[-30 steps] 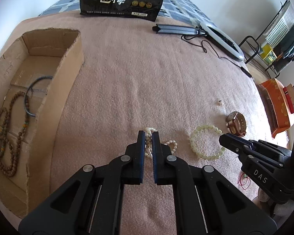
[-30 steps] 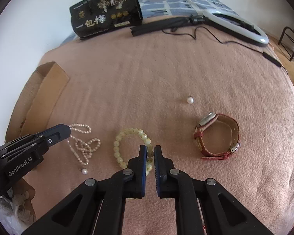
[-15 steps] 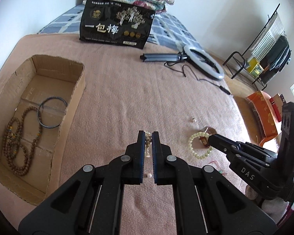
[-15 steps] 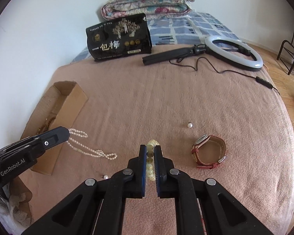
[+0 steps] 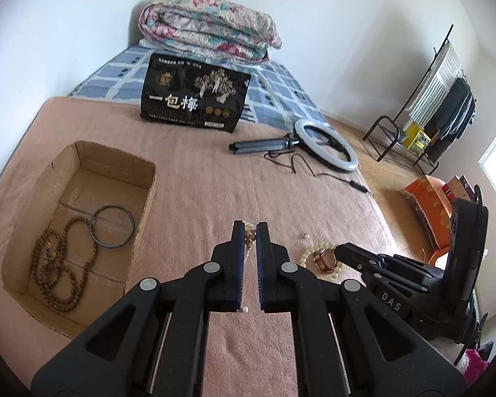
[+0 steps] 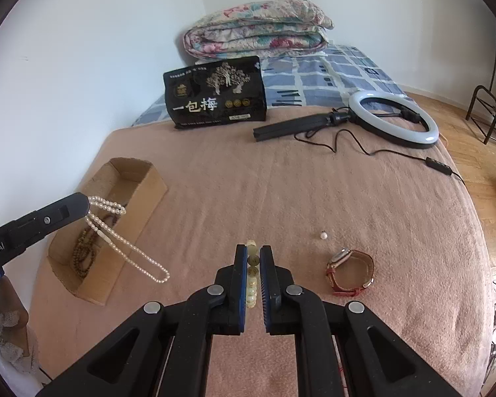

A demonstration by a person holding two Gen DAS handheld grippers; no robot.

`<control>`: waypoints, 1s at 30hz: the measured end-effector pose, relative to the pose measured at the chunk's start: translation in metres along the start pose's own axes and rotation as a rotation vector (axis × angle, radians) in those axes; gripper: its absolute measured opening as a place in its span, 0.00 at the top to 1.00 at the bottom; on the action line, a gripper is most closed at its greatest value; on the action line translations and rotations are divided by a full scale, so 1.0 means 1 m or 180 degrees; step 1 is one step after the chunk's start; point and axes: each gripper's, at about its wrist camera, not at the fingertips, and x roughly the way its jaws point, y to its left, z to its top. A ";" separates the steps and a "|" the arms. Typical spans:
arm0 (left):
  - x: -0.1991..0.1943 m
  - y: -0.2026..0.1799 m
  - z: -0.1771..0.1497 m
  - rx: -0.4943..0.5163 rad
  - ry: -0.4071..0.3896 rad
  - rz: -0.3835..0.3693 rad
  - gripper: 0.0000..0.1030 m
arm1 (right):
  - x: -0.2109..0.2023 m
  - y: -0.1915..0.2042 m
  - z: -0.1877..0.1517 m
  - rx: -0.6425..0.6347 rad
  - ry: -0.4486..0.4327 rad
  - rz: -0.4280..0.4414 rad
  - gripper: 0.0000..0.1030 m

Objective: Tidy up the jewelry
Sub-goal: 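Carry the pearl necklace toward the box with the left tool while the right tool holds the bracelet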

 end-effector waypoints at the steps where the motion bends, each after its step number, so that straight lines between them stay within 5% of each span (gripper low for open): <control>1: -0.004 0.001 0.002 -0.0002 -0.0032 -0.0014 0.96 | -0.002 0.003 0.002 -0.0019 -0.0025 0.0007 0.95; 17: -0.069 0.050 0.029 -0.0167 -0.0508 0.0146 0.96 | -0.028 0.062 0.029 -0.0340 -0.0269 0.0228 0.95; 30: -0.078 0.090 0.022 -0.0246 -0.0462 0.0319 0.96 | -0.012 0.115 0.055 -0.0534 -0.0295 0.0450 0.95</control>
